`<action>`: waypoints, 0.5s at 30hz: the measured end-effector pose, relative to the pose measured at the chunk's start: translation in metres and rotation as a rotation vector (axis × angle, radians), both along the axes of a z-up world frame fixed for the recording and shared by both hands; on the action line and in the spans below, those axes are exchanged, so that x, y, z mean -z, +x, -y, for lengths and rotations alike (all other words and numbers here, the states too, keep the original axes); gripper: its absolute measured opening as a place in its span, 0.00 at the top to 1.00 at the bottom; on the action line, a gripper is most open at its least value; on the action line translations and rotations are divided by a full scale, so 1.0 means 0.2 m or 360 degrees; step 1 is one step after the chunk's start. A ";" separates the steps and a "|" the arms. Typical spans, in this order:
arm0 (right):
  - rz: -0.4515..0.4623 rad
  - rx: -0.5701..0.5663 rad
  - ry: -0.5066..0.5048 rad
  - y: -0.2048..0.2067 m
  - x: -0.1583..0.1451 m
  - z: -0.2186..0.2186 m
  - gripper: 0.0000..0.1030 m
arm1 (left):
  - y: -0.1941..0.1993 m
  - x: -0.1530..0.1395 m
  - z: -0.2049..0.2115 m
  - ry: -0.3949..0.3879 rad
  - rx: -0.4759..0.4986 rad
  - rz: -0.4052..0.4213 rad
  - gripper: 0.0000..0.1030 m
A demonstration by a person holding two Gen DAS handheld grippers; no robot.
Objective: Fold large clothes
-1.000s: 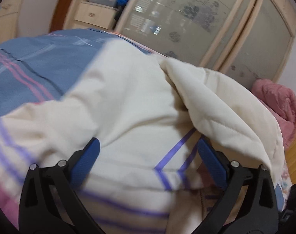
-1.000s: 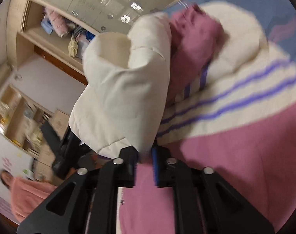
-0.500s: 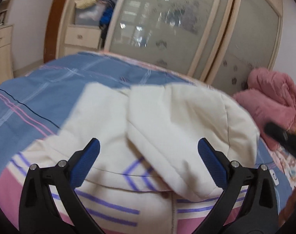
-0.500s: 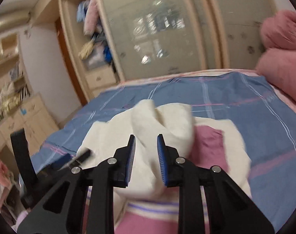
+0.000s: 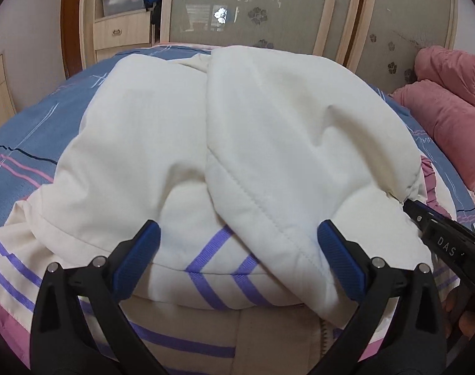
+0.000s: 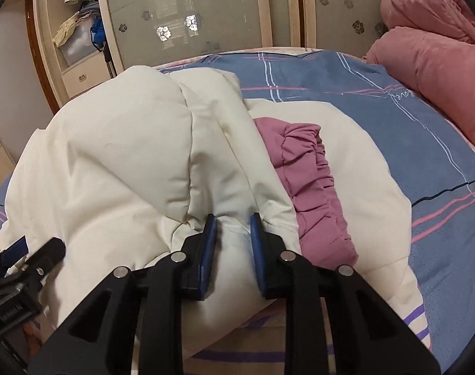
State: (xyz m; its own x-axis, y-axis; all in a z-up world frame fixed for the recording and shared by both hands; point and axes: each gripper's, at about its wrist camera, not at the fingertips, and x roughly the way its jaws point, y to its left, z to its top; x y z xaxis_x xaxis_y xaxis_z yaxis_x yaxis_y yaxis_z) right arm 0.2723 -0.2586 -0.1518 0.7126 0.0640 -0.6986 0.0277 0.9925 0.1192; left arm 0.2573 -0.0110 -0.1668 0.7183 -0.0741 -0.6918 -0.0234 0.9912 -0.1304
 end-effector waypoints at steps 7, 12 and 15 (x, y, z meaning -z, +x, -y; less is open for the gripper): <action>0.0033 -0.0024 0.0002 -0.12 0.00 0.00 0.75 | -0.16 -0.10 -0.09 -0.0106 -0.0013 0.0066 0.02; 0.0161 0.0000 0.0282 -0.38 -0.11 0.06 0.50 | -0.32 -0.20 -0.24 -0.0092 -0.0103 0.0142 0.02; 0.0174 -0.0186 0.0617 -0.56 -0.16 0.06 0.01 | -0.39 -0.25 -0.39 -0.0059 -0.0191 0.0148 0.02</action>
